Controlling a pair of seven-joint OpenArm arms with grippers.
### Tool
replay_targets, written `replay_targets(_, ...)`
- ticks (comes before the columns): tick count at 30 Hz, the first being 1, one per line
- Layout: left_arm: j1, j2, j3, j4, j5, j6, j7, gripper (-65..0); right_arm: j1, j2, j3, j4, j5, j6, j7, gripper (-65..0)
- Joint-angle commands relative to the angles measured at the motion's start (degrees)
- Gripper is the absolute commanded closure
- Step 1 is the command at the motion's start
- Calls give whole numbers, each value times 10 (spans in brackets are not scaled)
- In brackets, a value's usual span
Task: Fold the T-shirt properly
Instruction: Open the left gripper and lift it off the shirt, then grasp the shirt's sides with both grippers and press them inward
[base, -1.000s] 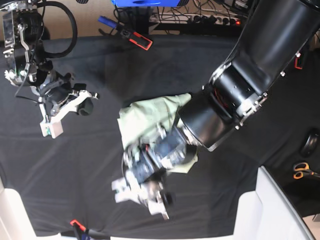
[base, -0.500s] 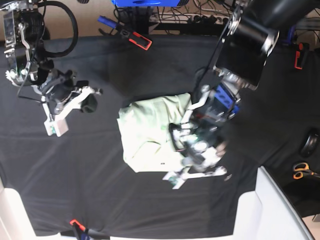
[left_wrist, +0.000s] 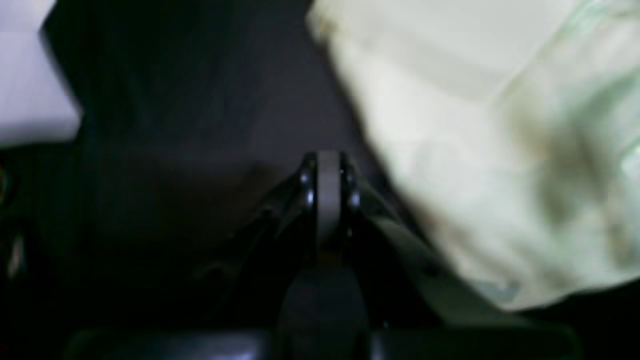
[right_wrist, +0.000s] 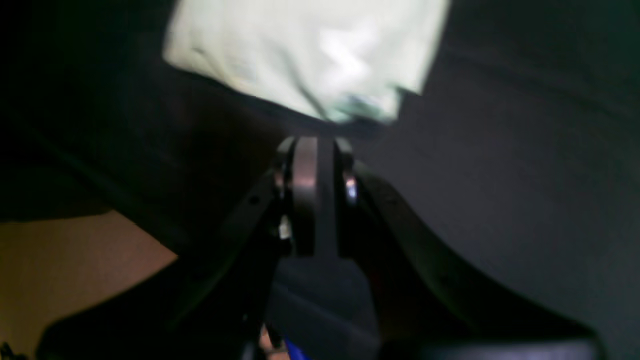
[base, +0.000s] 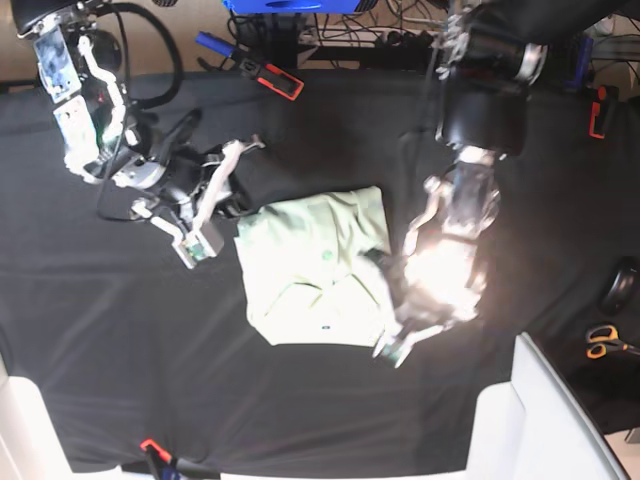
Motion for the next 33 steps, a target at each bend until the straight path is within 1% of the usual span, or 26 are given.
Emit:
replay_targets(1, -22, 7, 0, 4, 2, 5, -6, 0, 8, 6, 12, 8, 1, -4, 22, -68)
replay_targets(3, -37, 24, 1, -15, 2, 4, -6, 0, 10, 5, 16, 8, 1, -3, 26, -71)
replay_targets(4, -49, 32, 9, -33, 2, 4, -7, 0, 12, 3, 16, 6, 1, -3, 25, -86)
replay_targets(6, -73, 46, 39, -81, 2, 4, -11, 0, 16, -3, 29, -7, 1, 13, 23, -154)
replay_targets(8, -97, 69, 74, -133, 2, 4, -14, 0, 16, -14, 47, -28, 1, 50, 23, -219)
replay_targets(9, -107, 78, 83, -156, 2, 5, -29, 0, 17, -21, 55, -42, 1, 72, 23, -238)
replay_targets(11, -119, 94, 90, -194, 2, 5, -53, 0, 20, -31, 63, -60, 1, 112, 23, -257)
replay_targets(13, -132, 107, 92, -230, 2, 5, -66, 0, 20, -34, 63, -76, 1, 142, 23, -258)
replay_targets(17, -156, 110, 95, -285, 2, 5, -96, 0, 34, -34, 59, -97, 1, 168, 23, -263)
replay_targets(18, -158, 110, 95, -296, 2, 5, -101, 0, 36, -34, 59, -101, 1, 178, 23, -280)
replay_targets(19, -158, 110, 95, -305, 2, 5, -104, 0, 38, -34, 59, -107, 1, 191, 23, -313)
replay_targets(22, -162, 110, 96, -312, 4, 5, -104, 0, 53, -40, 63, -126, 1, 223, 23, -450)
replay_targets(23, -162, 110, 96, -313, 4, 5, -104, 0, 57, -41, 63, -134, 1, 227, 27, -473)
replay_targets(24, -162, 110, 96, -313, 4, 5, -105, 0, 62, -41, 63, -141, 1, 229, 27, -476)
replay_targets(30, -161, 110, 96, -313, 4, 5, -105, 0, 104, -46, 63, -205, 1, 231, 29, -469)
replay_targets(33, -158, 110, 96, -313, 5, 5, -105, 0, 112, -45, 63, -212, 1, 231, 44, -469)
